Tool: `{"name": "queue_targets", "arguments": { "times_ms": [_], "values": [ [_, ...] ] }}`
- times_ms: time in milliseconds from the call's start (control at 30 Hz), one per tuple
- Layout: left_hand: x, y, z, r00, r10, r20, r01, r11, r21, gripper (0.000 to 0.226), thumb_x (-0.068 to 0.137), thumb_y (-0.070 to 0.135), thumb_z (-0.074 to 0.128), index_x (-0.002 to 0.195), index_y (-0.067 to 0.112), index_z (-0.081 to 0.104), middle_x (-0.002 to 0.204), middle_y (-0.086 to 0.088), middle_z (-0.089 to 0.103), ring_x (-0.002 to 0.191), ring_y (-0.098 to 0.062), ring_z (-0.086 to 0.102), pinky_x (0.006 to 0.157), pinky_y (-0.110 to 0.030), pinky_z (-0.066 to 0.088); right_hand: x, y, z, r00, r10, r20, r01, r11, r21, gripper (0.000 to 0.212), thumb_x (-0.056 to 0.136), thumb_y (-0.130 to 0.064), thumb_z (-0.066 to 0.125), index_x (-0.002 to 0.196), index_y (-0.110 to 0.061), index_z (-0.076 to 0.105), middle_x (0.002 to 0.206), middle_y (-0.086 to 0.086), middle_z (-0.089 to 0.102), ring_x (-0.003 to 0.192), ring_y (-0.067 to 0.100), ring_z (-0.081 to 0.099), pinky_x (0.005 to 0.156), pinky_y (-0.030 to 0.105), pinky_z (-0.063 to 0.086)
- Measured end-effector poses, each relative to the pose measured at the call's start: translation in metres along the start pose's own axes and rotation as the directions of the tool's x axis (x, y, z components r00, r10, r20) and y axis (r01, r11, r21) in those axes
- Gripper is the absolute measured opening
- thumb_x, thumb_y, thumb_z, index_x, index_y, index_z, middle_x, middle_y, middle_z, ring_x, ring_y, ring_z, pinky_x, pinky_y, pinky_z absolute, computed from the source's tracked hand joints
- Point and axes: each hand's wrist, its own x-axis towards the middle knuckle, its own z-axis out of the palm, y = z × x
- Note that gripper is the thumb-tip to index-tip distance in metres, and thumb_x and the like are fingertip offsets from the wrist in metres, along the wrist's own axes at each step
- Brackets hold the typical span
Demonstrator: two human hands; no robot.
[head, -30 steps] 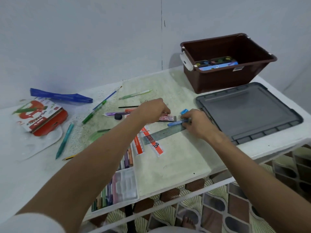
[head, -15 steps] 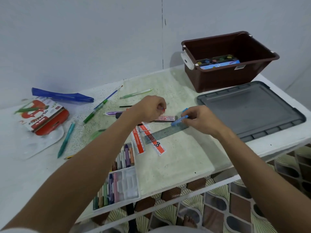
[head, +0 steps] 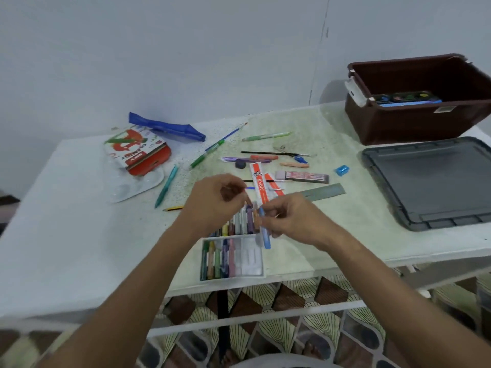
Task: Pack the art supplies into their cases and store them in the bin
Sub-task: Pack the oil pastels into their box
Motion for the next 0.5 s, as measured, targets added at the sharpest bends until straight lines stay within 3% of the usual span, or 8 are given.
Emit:
{"name": "queue_targets", "arguments": {
  "times_ms": [100, 200, 333, 500],
  "values": [
    [-0.043, -0.01, -0.004, 0.996, -0.083, -0.029, 0.079, 0.991, -0.11, 0.016, 0.08, 0.011, 0.073, 0.085, 0.025, 0.068, 0.078, 0.009, 0.071, 0.069, 0.0, 0.067, 0.068, -0.011, 0.052, -0.001, 0.005, 0.026, 0.999, 0.039, -0.017, -0.039, 0.999, -0.008, 0.011, 0.083, -0.014, 0.074, 0.09, -0.005, 0.071, 0.064, 0.009, 0.067, 0.054, 0.01, 0.062, 0.06, 0.025, 0.056],
    [-0.071, -0.018, -0.003, 0.993, -0.107, -0.039, 0.096, 0.973, -0.209, 0.028, 0.079, 0.003, 0.072, 0.082, 0.029, 0.064, 0.08, 0.009, 0.071, 0.073, -0.001, 0.068, 0.07, -0.012, 0.052, -0.002, 0.007, 0.042, 0.995, 0.072, -0.075, -0.073, 0.997, -0.018, 0.031, 0.078, -0.017, 0.079, 0.104, -0.007, 0.064, 0.07, 0.015, 0.07, 0.052, 0.014, 0.065, 0.054, 0.025, 0.055],
    [-0.087, -0.027, 0.002, 0.997, 0.025, -0.07, -0.035, 0.989, -0.146, 0.018, 0.078, 0.007, 0.075, 0.087, 0.021, 0.069, 0.085, 0.008, 0.068, 0.078, -0.004, 0.067, 0.074, -0.019, 0.056, -0.002, 0.007, 0.053, 0.987, 0.075, -0.144, -0.084, 0.995, -0.058, 0.032, 0.075, -0.024, 0.082, 0.088, -0.009, 0.057, 0.066, 0.017, 0.067, 0.047, 0.016, 0.062, 0.049, 0.029, 0.053],
    [-0.096, -0.037, 0.008, 0.986, 0.165, 0.003, -0.165, 0.986, -0.022, 0.01, 0.076, 0.013, 0.074, 0.084, 0.016, 0.069, 0.083, 0.008, 0.064, 0.078, -0.006, 0.061, 0.071, -0.024, 0.054, -0.005, 0.011, 0.062, 0.978, 0.013, -0.209, -0.059, 0.975, -0.215, 0.024, 0.079, -0.027, 0.078, 0.074, -0.009, 0.063, 0.068, 0.008, 0.068, 0.061, 0.023, 0.066, 0.062, 0.039, 0.057]
  ]
}}
